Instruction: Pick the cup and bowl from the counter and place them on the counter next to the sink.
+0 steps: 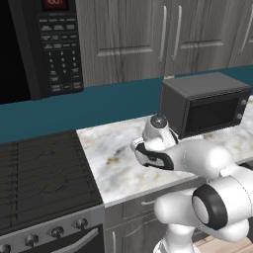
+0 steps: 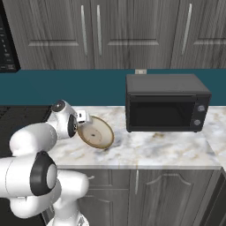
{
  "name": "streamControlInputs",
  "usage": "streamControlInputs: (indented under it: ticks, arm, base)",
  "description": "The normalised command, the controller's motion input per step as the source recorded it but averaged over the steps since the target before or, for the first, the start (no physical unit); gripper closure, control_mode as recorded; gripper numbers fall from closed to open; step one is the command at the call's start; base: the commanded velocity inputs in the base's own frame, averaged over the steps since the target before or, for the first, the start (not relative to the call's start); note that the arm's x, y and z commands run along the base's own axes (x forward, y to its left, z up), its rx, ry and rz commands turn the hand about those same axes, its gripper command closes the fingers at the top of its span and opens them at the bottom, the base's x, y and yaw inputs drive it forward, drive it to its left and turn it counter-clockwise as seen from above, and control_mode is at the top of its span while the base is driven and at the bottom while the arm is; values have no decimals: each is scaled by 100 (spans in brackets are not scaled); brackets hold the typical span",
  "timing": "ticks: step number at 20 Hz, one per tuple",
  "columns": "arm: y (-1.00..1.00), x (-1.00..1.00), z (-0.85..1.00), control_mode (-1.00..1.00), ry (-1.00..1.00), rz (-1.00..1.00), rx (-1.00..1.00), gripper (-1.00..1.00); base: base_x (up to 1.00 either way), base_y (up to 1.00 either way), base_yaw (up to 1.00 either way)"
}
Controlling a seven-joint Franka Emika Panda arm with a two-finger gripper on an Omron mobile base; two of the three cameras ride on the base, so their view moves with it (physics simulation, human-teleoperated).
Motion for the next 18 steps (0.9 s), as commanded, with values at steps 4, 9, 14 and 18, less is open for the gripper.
streamControlInputs:
  ticks: [4,9,14,18]
  arm:
    - [5,-17,50,-100,23,0,-8,100]
    - [3,-19,39,-100,29,0,-16,100]
    - [10,-34,16,-100,17,0,-17,100]
    - [15,-45,9,-100,0,0,-12,100]
  base:
    - [0,0,0]
    - [0,0,0]
    - [0,0,0]
    - [0,0,0]
